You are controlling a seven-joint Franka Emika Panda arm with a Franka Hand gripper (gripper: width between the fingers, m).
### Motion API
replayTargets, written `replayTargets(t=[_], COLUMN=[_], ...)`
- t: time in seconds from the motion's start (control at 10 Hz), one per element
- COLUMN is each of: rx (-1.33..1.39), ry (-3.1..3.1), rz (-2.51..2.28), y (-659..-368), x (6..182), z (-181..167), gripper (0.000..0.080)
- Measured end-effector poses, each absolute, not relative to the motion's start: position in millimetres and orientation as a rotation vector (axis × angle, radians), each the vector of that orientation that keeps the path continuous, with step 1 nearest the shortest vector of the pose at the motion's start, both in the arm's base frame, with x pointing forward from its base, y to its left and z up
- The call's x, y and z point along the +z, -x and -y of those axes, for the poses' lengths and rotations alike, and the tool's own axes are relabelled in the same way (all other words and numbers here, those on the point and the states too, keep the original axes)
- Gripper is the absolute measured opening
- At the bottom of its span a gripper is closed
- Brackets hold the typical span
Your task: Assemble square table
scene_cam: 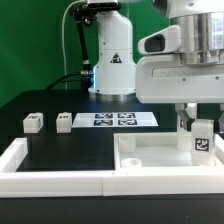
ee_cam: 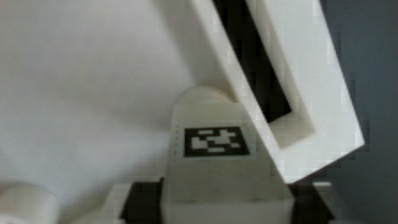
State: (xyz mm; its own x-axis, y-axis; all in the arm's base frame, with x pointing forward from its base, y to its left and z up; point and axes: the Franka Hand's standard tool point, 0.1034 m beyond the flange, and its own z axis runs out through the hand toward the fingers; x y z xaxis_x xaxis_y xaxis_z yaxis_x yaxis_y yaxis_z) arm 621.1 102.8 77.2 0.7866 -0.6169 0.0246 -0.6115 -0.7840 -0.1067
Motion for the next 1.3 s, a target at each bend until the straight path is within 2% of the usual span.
replayTargets(t=[0.7, 1.1, 1.3], rx=[-0.022, -0.005, -0.013], ry=[2.357, 2.286, 2.367], rz=[-1.897, -1.969, -1.871], y=[-620.3, -620.1, -620.1], x=[76.6, 76.5, 76.5], z=[-110.8, -111.6, -111.1], gripper=[0.0292, 0.0292, 0.0603])
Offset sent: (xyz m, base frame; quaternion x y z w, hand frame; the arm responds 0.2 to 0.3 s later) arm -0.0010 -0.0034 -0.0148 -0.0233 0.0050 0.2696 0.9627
